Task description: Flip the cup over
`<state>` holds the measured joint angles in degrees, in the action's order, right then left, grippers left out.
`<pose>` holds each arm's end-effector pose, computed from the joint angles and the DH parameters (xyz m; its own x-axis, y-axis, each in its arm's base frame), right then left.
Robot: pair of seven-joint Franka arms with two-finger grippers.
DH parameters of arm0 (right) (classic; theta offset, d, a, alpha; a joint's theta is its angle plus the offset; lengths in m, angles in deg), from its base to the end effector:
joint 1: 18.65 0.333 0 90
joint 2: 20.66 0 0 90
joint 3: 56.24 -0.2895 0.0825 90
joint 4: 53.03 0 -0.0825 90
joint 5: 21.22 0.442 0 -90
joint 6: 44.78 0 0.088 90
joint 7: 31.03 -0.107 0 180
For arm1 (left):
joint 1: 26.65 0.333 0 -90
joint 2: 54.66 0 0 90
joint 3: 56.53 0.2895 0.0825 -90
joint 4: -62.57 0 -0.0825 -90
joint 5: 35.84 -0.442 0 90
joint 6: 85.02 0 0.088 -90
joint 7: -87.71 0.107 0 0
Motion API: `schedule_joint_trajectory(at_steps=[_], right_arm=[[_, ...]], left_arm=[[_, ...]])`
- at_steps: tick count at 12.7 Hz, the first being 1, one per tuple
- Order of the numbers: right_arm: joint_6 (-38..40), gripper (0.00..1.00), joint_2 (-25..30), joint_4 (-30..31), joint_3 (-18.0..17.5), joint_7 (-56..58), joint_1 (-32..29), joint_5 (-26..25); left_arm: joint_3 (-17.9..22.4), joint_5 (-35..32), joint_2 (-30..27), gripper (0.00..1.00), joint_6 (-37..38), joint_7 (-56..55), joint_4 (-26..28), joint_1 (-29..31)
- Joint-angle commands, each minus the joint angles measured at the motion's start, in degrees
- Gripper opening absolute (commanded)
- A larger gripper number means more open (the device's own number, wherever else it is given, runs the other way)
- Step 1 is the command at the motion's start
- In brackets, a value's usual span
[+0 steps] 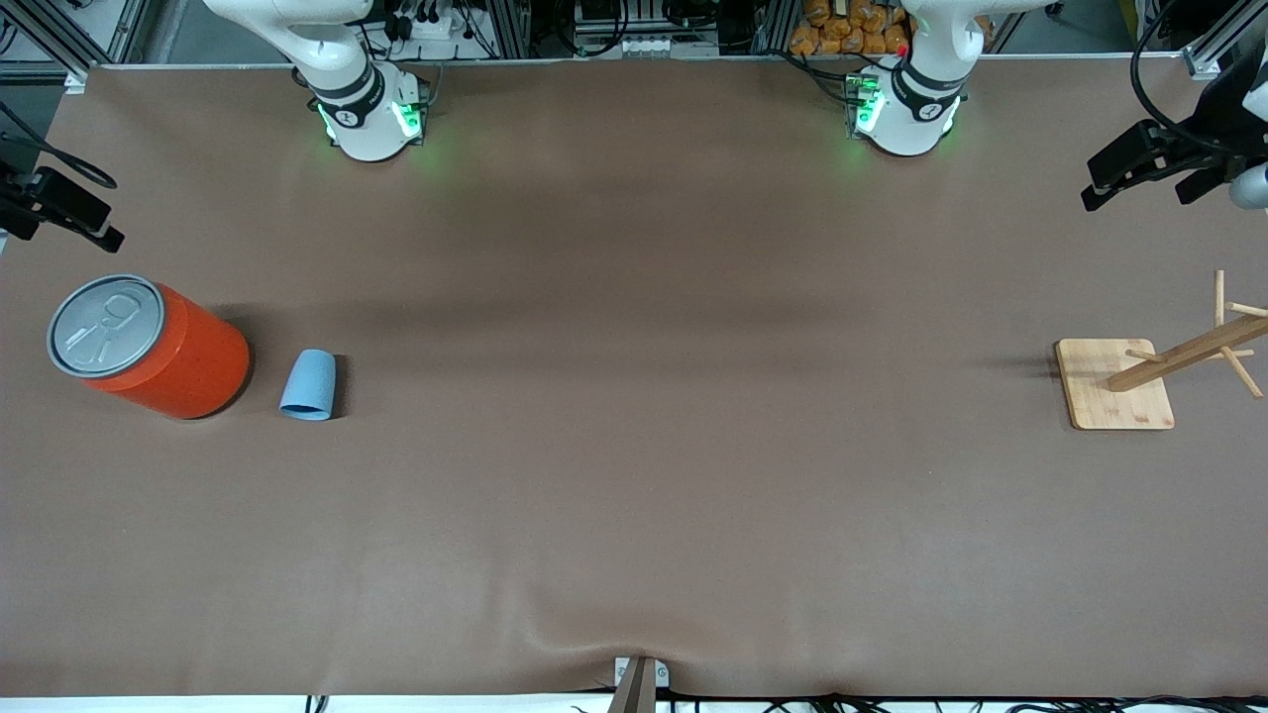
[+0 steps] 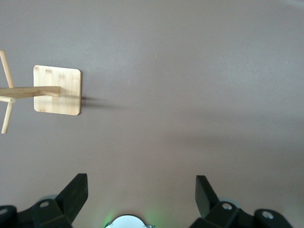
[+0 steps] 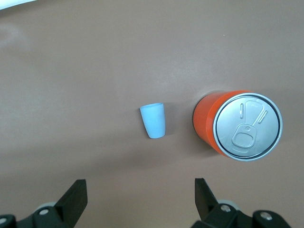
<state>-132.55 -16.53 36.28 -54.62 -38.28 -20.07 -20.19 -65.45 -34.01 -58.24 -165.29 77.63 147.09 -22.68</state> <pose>0.5869 -0.0298 0.6441 0.9831 -0.1779 0.0423 -0.1769 -0.9839 -0.0255 0.5720 -0.0565 0.6697 0.9963 0.0844 -0.0160 0.0847 -0.9962 0.0194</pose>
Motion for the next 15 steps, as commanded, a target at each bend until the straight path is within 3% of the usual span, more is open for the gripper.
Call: schedule_joint_trajectory(at_steps=[1, 6, 11, 15], right_arm=[[0.85, 1.0, -1.15, -2.21, 0.23, 0.57, 0.19, -0.68], [0.94, 1.0, -1.41, -2.21, 0.32, 0.48, -0.07, -0.16], [0.85, 1.0, -8.61, -2.13, 0.23, 0.4, 0.28, -0.86], [-0.9, 1.0, -18.35, -2.04, -0.03, 0.4, 1.42, 0.19]], left_arm=[[0.3, -0.6, -1.16, 1.0, 2.91, 1.29, -0.06, 0.77], [0.48, -2.36, -0.9, 1.0, 3.1, 2.25, -0.06, 1.03], [-0.14, -2.18, -0.64, 1.0, 2.75, 3.05, -0.06, 0.86], [-0.22, -2.18, -0.46, 1.0, 2.48, 3.92, 0.21, 0.59]])
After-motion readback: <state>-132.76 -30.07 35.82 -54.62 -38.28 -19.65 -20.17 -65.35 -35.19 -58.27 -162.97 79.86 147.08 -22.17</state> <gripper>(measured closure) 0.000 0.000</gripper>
